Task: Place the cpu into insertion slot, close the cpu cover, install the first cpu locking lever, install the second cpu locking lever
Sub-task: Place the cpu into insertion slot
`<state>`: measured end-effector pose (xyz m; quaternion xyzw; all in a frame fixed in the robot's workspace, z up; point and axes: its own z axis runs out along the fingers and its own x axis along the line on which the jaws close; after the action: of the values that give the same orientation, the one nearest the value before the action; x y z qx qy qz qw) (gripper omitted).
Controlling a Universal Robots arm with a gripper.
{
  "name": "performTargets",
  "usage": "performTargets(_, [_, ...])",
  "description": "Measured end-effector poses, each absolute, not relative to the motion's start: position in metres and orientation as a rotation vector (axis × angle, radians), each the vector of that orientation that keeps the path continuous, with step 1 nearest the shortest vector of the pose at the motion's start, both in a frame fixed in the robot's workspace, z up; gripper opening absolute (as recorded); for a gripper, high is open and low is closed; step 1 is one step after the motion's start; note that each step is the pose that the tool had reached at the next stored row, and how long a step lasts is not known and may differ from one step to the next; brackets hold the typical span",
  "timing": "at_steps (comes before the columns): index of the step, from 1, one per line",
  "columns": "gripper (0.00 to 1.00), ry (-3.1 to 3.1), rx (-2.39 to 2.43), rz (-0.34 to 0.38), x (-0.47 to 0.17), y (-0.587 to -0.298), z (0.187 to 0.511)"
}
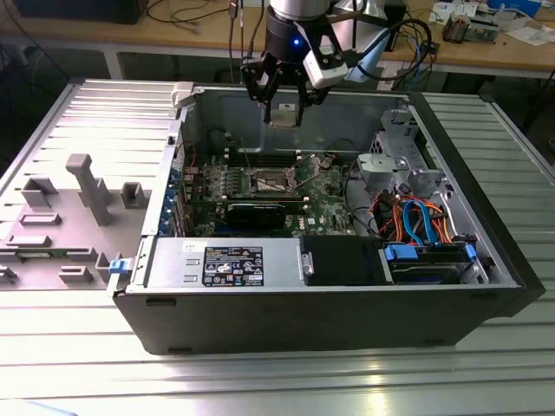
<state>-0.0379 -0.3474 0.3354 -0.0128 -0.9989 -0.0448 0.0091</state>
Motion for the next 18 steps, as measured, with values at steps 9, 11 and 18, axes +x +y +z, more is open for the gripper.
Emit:
performTargets(9, [0.55, -3.12, -0.04, -0.14, -0.0379, -0.3474, 0.3346])
performTargets(11, [0.55, -3.12, -0.04, -0.14, -0.0379, -0.3474, 0.3346])
performTargets(18, [0.55, -3.12, -0.048, -0.14, -0.0378, -0.3474, 0.3345])
